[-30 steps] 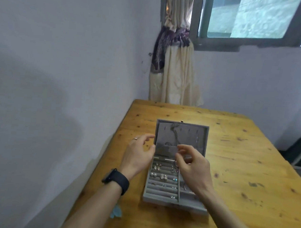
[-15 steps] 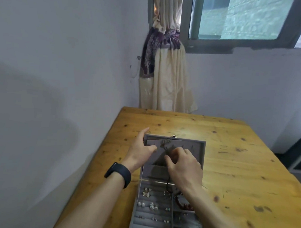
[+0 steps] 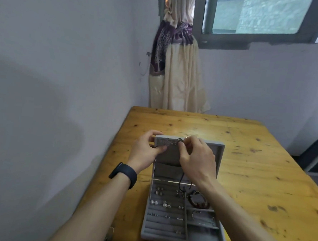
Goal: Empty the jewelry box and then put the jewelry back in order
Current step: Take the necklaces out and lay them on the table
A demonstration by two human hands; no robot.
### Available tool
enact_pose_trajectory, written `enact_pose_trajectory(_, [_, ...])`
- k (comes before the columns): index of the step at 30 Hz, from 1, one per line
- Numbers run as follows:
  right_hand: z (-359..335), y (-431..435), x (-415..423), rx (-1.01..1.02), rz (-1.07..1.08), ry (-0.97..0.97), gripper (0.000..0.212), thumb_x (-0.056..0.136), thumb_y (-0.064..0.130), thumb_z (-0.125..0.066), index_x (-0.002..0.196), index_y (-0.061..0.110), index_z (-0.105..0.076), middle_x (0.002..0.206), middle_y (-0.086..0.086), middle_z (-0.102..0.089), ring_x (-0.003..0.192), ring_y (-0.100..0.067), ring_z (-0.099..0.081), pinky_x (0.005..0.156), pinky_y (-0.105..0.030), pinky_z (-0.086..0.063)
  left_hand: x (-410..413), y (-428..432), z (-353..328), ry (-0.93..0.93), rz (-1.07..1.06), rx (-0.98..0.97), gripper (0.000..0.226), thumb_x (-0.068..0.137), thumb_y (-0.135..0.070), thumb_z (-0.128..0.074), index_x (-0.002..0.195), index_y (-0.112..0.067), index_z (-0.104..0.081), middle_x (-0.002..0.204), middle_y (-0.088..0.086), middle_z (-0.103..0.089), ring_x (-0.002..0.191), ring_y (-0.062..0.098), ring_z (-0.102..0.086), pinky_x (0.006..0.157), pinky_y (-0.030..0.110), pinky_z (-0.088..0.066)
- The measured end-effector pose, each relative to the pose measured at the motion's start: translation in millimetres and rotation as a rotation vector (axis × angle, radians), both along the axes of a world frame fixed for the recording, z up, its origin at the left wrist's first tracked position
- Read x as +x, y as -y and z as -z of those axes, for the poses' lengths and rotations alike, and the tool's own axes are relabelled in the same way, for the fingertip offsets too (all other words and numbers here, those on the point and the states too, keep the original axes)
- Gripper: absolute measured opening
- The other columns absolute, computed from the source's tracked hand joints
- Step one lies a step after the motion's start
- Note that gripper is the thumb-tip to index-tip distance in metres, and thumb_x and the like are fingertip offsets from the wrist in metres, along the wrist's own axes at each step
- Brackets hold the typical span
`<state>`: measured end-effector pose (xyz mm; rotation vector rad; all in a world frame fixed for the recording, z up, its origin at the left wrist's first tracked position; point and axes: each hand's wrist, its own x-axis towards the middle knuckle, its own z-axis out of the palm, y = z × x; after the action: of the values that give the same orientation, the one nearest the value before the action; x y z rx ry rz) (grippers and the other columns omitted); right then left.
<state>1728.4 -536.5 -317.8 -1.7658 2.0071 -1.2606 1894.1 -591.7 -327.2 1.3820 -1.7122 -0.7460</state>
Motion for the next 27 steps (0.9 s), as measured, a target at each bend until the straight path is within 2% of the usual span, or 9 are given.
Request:
enact_pose_trajectory(4, [-11.2,-5.1,-3.5,-0.083,-0.046,0.087,0.016,0.094,0.041,-0.062,0.085,0.029,-0.058,0.083,0.016,-0.058,0.074,-0.009,-0.059,0.066,-0.031,-0.045,1.1,-5.3,-9.8,0.086,-0.018,-0.018,0.031,0.078,-0.03,-0.084,0.104,-0.034,-0.067,0.095,-0.018,-0.068,0.084,-0.001,-0.063,0.068,0.016,-0.05])
enact_pose_trajectory(7, [-28.0,-11.1,-7.6,-0.146,-0.109,0.181,0.012,0.094,0.035,-0.066,0.085,0.028,-0.062,0.084,0.012,-0.064,0.071,-0.003,-0.062,0.062,-0.019,-0.045,1.3,-9.2,-18.0,0.118,-0.006,-0.001,0.031,0.079,-0.028,-0.083,0.103,-0.034,-0.065,0.091,-0.023,-0.063,0.083,-0.005,-0.059,0.059,0.007,-0.045])
enact_pose_trajectory(9, [-41.9,-16.8,-10.6,-0.19,-0.131,0.245,0.011,0.094,0.032,-0.067,0.084,0.028,-0.063,0.083,0.012,-0.067,0.069,-0.002,-0.063,0.058,-0.011,-0.043,0.5,-9.0,-20.9,0.151,0.018,0.036,0.033,0.082,-0.025,-0.079,0.111,-0.03,-0.062,0.096,-0.017,-0.063,0.084,-0.003,-0.058,0.057,0.008,-0.045])
enact_pose_trajectory(13, [-67.7,-22.7,-18.1,-0.219,-0.159,0.317,0.012,0.095,0.029,-0.066,0.084,0.027,-0.062,0.079,0.015,-0.07,0.073,0.003,-0.065,0.059,-0.008,-0.045,-3.5,-6.4,-29.1,0.198,0.085,0.106,0.047,0.082,-0.026,-0.076,0.125,-0.028,-0.056,0.116,-0.006,-0.063,0.099,0.01,-0.06,0.076,0.021,-0.053])
enact_pose_trajectory(20, [-103.3,-29.3,-30.3,-0.259,-0.171,0.347,0.011,0.096,0.032,-0.065,0.086,0.028,-0.062,0.08,0.01,-0.072,0.075,0.001,-0.067,0.06,-0.011,-0.049,-6.8,-5.6,-55.2,0.235,0.096,0.171,0.055,0.085,-0.031,-0.074,0.135,-0.028,-0.05,0.135,-0.002,-0.053,0.119,0.018,-0.052,0.092,0.03,-0.045])
enact_pose_trajectory(24, [-125.8,-33.9,-32.3,-0.292,-0.169,0.309,0.011,0.095,0.033,-0.066,0.086,0.027,-0.062,0.078,0.012,-0.071,0.074,0.003,-0.066,0.059,-0.008,-0.046,-8.1,-20.2,-95.7,0.121,0.133,0.057,0.05,0.084,-0.031,-0.076,0.127,-0.038,-0.053,0.126,-0.01,-0.057,0.118,0.017,-0.056,0.095,0.036,-0.051])
enact_pose_trajectory(27, [-142.4,-38.3,-33.3,-0.301,-0.182,0.261,0.013,0.095,0.036,-0.065,0.089,0.024,-0.065,0.079,0.011,-0.072,0.073,0.002,-0.066,0.06,-0.01,-0.047,-13.0,-44.0,-144.4,-0.025,0.237,-0.058,0.049,0.082,-0.037,-0.079,0.125,-0.042,-0.057,0.113,-0.013,-0.066,0.105,0.009,-0.065,0.087,0.03,-0.055])
